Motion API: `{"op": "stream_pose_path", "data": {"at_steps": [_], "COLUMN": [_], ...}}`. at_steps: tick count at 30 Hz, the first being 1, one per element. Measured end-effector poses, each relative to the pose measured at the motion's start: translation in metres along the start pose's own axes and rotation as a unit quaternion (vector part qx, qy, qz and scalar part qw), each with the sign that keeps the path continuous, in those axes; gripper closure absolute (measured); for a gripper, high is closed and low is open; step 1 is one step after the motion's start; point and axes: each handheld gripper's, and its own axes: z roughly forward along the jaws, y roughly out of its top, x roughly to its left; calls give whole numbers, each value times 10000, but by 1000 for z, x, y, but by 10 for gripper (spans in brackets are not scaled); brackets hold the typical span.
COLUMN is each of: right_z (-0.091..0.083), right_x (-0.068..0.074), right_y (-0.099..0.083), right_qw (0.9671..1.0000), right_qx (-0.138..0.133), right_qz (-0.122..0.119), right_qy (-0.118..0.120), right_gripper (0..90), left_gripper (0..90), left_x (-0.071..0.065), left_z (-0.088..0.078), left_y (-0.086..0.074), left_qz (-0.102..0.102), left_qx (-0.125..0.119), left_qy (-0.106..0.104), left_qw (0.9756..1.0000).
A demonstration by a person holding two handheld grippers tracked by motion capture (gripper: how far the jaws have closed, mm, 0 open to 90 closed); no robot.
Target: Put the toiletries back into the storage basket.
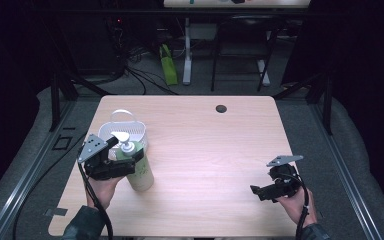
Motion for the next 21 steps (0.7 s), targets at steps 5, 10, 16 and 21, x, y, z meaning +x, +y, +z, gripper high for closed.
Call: {"op": "stream_pose_path", "data": {"at_steps": [5,10,16,21], "right_z": [1,1,1,0], "right_x": [0,0,0,0], "right_y": [0,0,0,0], "right_qw": [10000,10000,10000,10000], "right_qx": [20,52,59,50], "right_qz": [-25,-18,-43,5], "right_qy": [3,-5,2,3], "right_gripper": [0,0,0,0], "left_gripper": [247,399,512,558], "left_x": [-1,-2,1,1], "left_z": [-2,-3,-5,-7], "left_y": [0,1,0,1], "left_qz": [10,38,-57,-66], "left_qx": [-112,-232,-327,-473], "left_qy": [-19,-33,-33,-37], "left_qw": [9999,9997,9994,9989]}}
